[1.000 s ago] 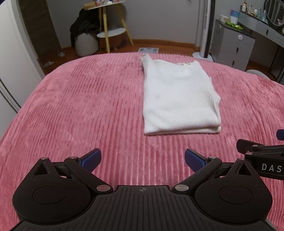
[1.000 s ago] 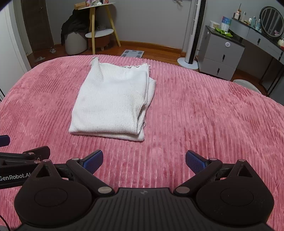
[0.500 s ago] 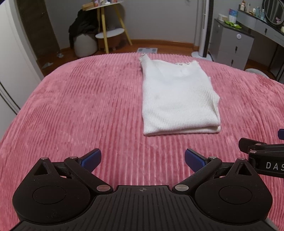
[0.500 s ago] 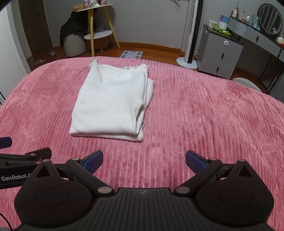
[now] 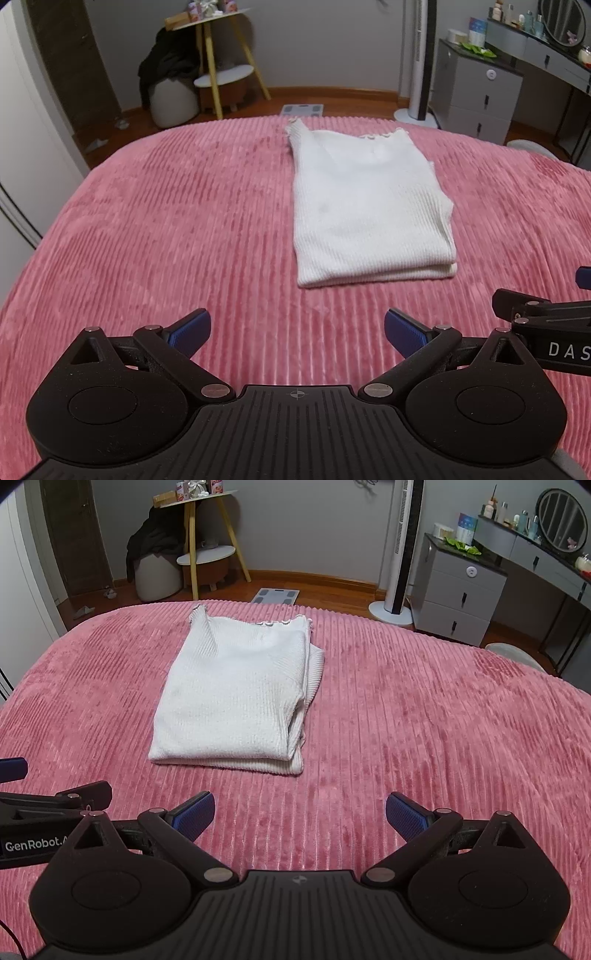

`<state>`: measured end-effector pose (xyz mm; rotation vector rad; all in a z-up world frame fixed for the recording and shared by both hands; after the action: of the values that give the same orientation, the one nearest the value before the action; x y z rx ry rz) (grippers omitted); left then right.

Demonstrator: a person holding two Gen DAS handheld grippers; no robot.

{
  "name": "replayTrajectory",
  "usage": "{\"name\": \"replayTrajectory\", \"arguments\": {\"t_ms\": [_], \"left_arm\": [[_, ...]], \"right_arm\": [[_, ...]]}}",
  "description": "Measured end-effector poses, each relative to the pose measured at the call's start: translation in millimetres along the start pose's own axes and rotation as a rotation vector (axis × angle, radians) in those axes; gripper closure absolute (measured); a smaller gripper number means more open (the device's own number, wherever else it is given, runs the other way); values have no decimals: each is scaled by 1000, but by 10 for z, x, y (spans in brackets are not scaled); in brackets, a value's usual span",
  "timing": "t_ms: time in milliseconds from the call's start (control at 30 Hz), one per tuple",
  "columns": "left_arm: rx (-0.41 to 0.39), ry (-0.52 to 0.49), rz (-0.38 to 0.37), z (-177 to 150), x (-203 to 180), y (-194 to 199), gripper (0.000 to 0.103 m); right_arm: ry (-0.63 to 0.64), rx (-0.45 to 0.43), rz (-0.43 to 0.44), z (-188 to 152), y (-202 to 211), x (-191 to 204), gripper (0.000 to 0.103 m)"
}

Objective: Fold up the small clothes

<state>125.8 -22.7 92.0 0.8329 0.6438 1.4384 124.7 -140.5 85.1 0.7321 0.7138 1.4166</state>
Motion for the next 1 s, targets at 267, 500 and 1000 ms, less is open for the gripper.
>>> {"name": "replayTrajectory", "arguments": {"t_ms": [267, 500, 1000], "left_arm": [[3, -13, -5, -5, -18, -1, 0], [4, -18, 0, -9, -20, -2, 0], [0, -24, 3, 2, 3, -5, 0]], "right_arm": [[-20, -5, 6, -4, 20, -26, 4], [-21, -4, 6, -13, 15, -22, 4], [-22, -11, 9, -35, 8, -24, 4]]}}
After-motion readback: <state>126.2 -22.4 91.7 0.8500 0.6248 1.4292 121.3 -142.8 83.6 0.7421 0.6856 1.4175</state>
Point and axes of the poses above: each gripper's, at about its wrist camera, not at the fingertips, and y roughly against the way its jaws point, x to its left, z to its top, the point moved 2 cm from there along -y, roughly the way its jaws point
